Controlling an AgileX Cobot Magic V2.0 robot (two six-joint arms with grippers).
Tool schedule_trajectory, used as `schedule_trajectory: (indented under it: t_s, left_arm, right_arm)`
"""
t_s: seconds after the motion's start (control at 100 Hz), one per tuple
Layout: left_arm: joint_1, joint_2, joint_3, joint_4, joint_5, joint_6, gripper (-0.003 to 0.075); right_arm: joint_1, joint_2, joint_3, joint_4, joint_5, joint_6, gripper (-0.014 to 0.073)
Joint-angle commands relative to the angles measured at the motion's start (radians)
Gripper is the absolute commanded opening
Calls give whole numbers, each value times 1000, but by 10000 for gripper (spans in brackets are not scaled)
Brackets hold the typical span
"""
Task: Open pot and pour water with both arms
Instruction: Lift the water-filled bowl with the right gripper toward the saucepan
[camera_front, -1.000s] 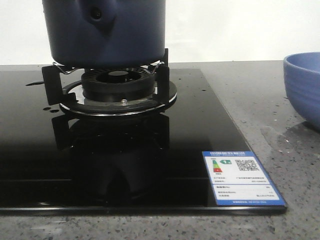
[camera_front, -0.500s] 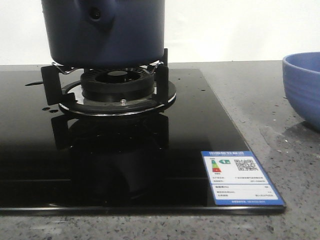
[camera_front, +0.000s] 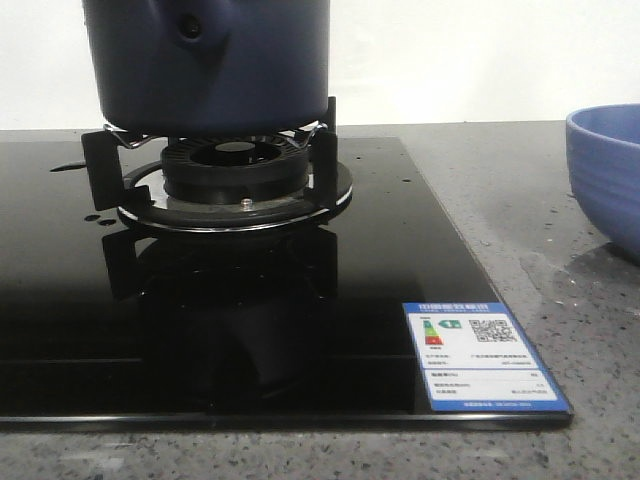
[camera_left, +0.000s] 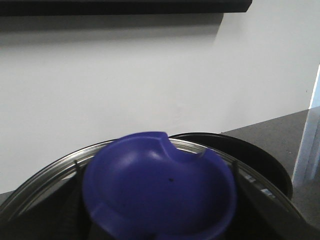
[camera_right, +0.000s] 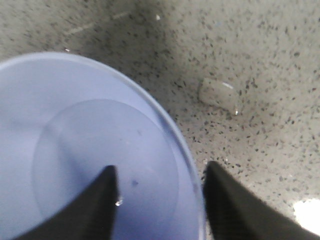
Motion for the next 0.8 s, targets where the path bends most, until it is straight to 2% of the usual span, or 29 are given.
schedule_trajectory:
  t_s: [0.0, 0.19, 0.35, 0.55, 0.79]
  left_arm:
    - [-10, -20, -34, -52, -3, -5, 326]
    - [-10, -22, -38, -52, -5, -5, 326]
    - [-10, -23, -38, -54, -16, -5, 326]
    - [-10, -23, -43, -58, -32, -5, 326]
    - [-10, -23, -48, -60, -53, -5, 326]
  right_arm:
    - [-7, -14, 13, 19, -58, -1, 215]
    - [-7, -14, 61, 45, -90, -1, 149]
    - [-7, -28, 57, 49, -99, -5, -71]
    - [-5, -41, -28, 75, -54, -27, -62]
    - [11, -28, -260, 132, 61, -41, -62]
